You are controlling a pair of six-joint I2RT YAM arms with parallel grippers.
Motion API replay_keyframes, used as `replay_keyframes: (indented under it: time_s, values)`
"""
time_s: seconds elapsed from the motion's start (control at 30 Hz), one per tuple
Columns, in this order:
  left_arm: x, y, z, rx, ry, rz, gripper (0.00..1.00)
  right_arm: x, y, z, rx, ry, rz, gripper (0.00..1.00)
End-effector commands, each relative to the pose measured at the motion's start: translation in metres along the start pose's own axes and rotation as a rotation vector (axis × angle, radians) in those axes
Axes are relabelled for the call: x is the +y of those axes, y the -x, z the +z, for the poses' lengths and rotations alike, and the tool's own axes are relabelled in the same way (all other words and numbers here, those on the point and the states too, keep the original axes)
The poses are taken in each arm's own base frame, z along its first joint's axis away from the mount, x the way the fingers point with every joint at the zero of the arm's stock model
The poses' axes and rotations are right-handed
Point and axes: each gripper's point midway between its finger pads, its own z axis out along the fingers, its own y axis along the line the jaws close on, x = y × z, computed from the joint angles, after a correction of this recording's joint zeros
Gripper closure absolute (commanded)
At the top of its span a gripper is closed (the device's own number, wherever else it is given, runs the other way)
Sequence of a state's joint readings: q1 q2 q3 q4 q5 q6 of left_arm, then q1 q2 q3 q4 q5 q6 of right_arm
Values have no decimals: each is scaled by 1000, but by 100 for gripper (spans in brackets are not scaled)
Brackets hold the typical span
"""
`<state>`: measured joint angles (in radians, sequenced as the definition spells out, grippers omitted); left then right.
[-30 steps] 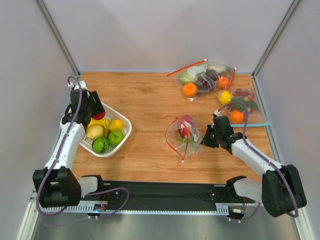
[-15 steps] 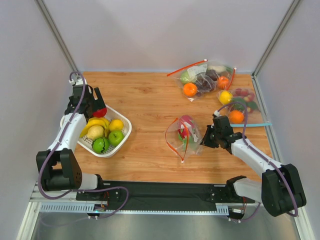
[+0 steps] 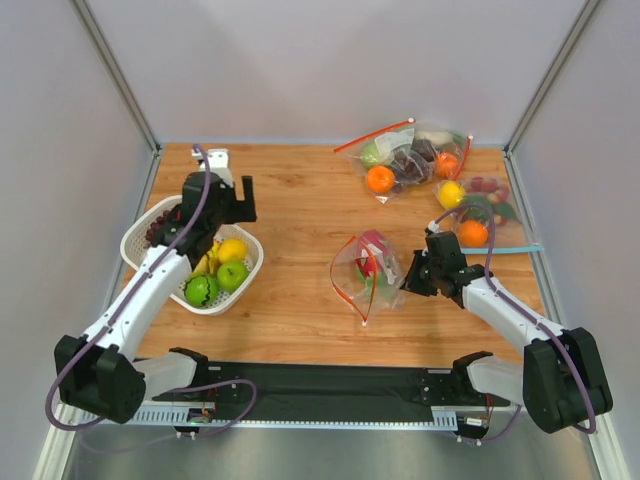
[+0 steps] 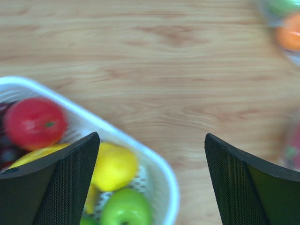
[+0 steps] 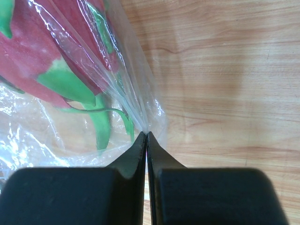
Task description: Open the zip-top bag and remove the fake food
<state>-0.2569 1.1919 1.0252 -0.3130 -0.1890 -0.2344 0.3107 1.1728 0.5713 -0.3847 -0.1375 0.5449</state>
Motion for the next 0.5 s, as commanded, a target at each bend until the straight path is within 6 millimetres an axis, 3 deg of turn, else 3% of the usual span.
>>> replay_keyframes:
  time_s: [0.0, 0.1, 0.2, 0.27, 0.33, 0.4, 0.47]
  values:
    - [-76, 0, -30, -49, -254, 91, 2, 12, 17, -4, -45, 34, -18, 100]
    - [-148, -29, -62, -13, -513, 122, 4, 11, 17, -3, -42, 31, -18, 100]
    - [-202, -60, -95, 49, -712, 119, 7, 11, 18, -3, -42, 29, -14, 100]
    - [-219, -74, -106, 97, -768, 88, 11, 12, 17, -4, -40, 31, -17, 100]
    - [-237, -82, -119, 127, -837, 66, 23, 11, 17, -5, -42, 28, -17, 100]
    - [-248, -92, -121, 161, -865, 27, 32, 11, 17, -6, -43, 27, -18, 100]
    - [-258, -100, -118, 192, -886, 5, 34, 11, 16, -5, -39, 30, -18, 100]
